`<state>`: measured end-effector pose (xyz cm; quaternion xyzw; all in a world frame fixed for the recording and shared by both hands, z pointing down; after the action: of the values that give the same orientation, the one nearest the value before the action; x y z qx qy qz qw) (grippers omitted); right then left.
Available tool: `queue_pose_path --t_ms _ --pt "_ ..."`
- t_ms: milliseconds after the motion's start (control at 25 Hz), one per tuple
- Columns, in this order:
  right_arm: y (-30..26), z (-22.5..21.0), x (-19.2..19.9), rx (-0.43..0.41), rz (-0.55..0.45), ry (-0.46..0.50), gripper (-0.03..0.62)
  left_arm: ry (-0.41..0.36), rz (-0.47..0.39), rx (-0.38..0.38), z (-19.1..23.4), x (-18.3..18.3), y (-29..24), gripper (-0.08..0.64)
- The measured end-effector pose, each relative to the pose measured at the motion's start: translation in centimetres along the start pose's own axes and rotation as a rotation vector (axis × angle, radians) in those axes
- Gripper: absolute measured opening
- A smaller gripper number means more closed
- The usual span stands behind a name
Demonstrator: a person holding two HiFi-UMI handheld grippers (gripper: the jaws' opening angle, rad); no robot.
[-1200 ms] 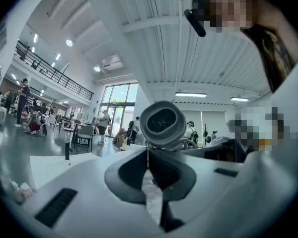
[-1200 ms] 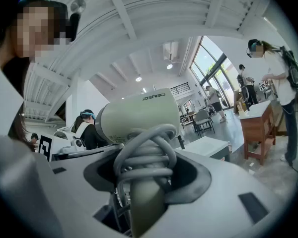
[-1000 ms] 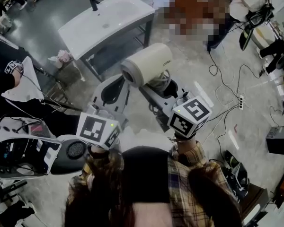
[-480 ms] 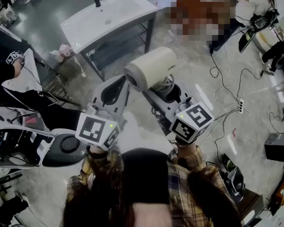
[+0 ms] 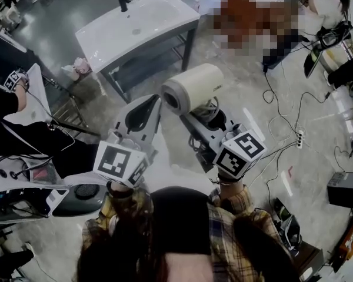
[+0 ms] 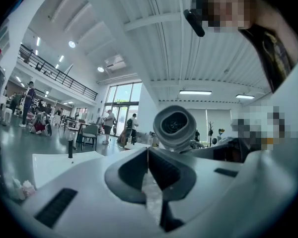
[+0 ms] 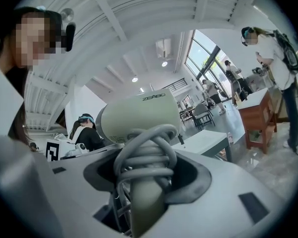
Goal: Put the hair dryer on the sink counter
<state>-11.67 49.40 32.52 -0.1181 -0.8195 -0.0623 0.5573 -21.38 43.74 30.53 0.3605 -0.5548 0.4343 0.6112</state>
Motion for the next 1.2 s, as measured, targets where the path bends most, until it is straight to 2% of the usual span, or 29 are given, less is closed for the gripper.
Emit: queue_pose_path --t_ms 160,360,560,800,1000,1200 --pt "-3.2 -1.3 -0.4 -0.013 0.005 0.011 0.265 -0.008 -0.019 0.0 2.9 -0.8 -2.1 0.018" --pt "-9.1 -3.4 -2.1 -0.03 0.017 0.015 0.265 -0.023 -0.044 -0.02 8.8 -2.9 -5.8 0.018" --pt "-15.0 -5.8 -4.1 -0.029 0.018 0.02 0.265 -0.02 -0.048 -0.023 14.6 -4.5 -9.3 0.018" --pt "-21.1 -8.3 -4.9 -0.027 0.035 0.019 0.265 -0.003 -0.034 -0.044 20.5 -4.8 -12.0 0.018" --pt "-24.8 -9.6 -5.2 -0.028 0.038 0.008 0.265 -0.004 -0.035 -0.052 24.2 -5.2 -13.4 0.018" --pt "-26.3 -10.4 -4.9 0.0 0.038 -0.001 0.265 0.014 -0.008 -0.058 26.1 -4.5 -13.7 0.018"
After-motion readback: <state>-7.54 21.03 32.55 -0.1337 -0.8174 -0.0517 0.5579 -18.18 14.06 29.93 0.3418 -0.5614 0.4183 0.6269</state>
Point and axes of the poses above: the fingertips, and each gripper's own axes: y backward along the fingers, z to its left, x out of its underside, the point moved 3 cm from there along y, backward along the fingers, and after that the axes turned 3 degrees about y, right-handed, at the moved point
